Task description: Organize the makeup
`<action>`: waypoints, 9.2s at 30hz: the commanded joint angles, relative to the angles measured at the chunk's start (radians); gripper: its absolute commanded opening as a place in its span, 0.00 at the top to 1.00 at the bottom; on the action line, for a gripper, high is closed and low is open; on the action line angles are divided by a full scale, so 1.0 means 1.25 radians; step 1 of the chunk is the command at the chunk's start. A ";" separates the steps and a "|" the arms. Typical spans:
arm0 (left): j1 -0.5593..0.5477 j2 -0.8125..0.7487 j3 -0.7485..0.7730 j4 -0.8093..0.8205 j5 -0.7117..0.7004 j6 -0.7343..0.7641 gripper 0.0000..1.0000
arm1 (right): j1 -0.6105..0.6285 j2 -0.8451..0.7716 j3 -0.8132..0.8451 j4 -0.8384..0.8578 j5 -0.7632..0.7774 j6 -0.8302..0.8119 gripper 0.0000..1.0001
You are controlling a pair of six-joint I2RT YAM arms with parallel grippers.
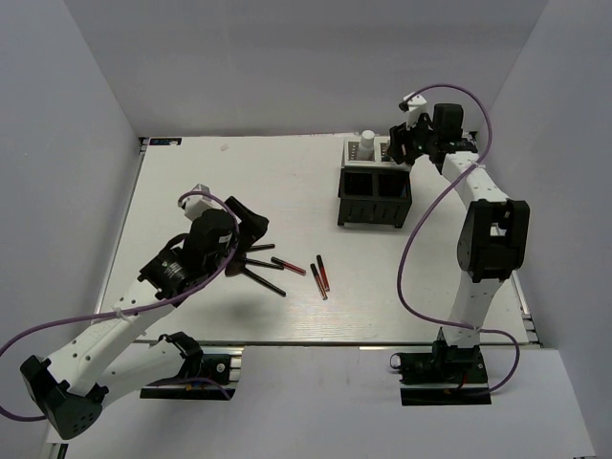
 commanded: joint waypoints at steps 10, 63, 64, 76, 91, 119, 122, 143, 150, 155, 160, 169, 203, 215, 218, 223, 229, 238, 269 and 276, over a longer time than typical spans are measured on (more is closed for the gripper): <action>0.009 0.136 0.066 -0.192 -0.110 0.009 0.31 | -0.043 -0.257 -0.166 0.065 -0.209 0.044 0.44; 0.277 0.596 0.094 -0.087 0.172 -0.511 0.43 | 0.175 -0.475 -0.484 -0.185 -0.334 -0.216 0.93; 0.277 0.597 0.093 -0.086 0.172 -0.510 0.43 | 0.176 -0.476 -0.484 -0.186 -0.332 -0.214 0.93; 0.317 0.705 0.172 -0.092 0.157 -0.495 0.49 | 0.175 -0.499 -0.494 -0.193 -0.316 -0.214 0.93; 0.363 0.675 0.170 -0.076 0.113 -0.350 1.00 | 0.158 -0.510 -0.493 -0.185 -0.304 -0.194 0.94; -0.013 0.812 0.447 0.844 0.231 0.607 1.00 | 0.020 -0.669 -0.586 0.191 -0.032 0.122 1.00; -0.030 0.872 0.528 0.805 0.188 0.641 1.00 | 0.008 -0.673 -0.596 0.187 -0.047 0.132 1.00; -0.092 0.942 0.535 0.734 0.081 0.683 0.78 | -0.019 -0.667 -0.605 0.207 -0.074 0.133 1.00; -0.100 0.942 0.531 0.712 0.063 0.670 0.42 | -0.022 -0.671 -0.605 0.207 -0.075 0.134 1.00; -0.107 0.912 0.520 0.731 0.034 0.670 0.22 | -0.023 -0.674 -0.610 0.208 -0.086 0.130 1.00; -0.115 0.839 0.537 0.765 0.007 0.672 0.23 | -0.022 -0.672 -0.609 0.201 -0.184 0.093 1.00; -0.086 0.504 0.414 0.556 -0.132 0.552 0.88 | 0.019 -0.541 -0.485 -0.174 -0.608 -0.276 0.78; -0.051 -0.270 0.015 -0.649 -0.147 -0.470 0.21 | 0.715 0.257 0.153 -0.210 0.002 -0.075 0.44; -0.051 -0.196 -0.025 -0.619 -0.073 -0.470 0.20 | 0.739 0.329 0.180 -0.207 0.076 -0.119 0.63; -0.051 -0.191 -0.053 -0.595 -0.041 -0.470 0.21 | 0.738 0.328 0.179 -0.224 0.048 -0.122 0.81; -0.051 -0.184 -0.091 -0.554 -0.001 -0.471 0.23 | 0.704 0.313 0.241 -0.269 -0.076 -0.112 1.00; -0.058 -0.131 -0.111 -0.498 0.005 -0.462 0.23 | 0.633 0.256 0.375 -0.290 -0.322 -0.013 1.00; -0.051 0.002 -0.186 -0.324 0.053 -0.439 0.23 | 0.432 -0.098 -0.061 0.158 -0.435 0.263 1.00; -0.019 0.309 -0.136 -0.140 0.059 -0.312 0.16 | 0.066 -0.017 -0.279 0.833 -0.577 0.354 1.00; 0.006 0.352 -0.123 -0.125 0.067 -0.301 0.15 | 0.043 0.000 -0.315 0.779 -0.587 0.267 0.81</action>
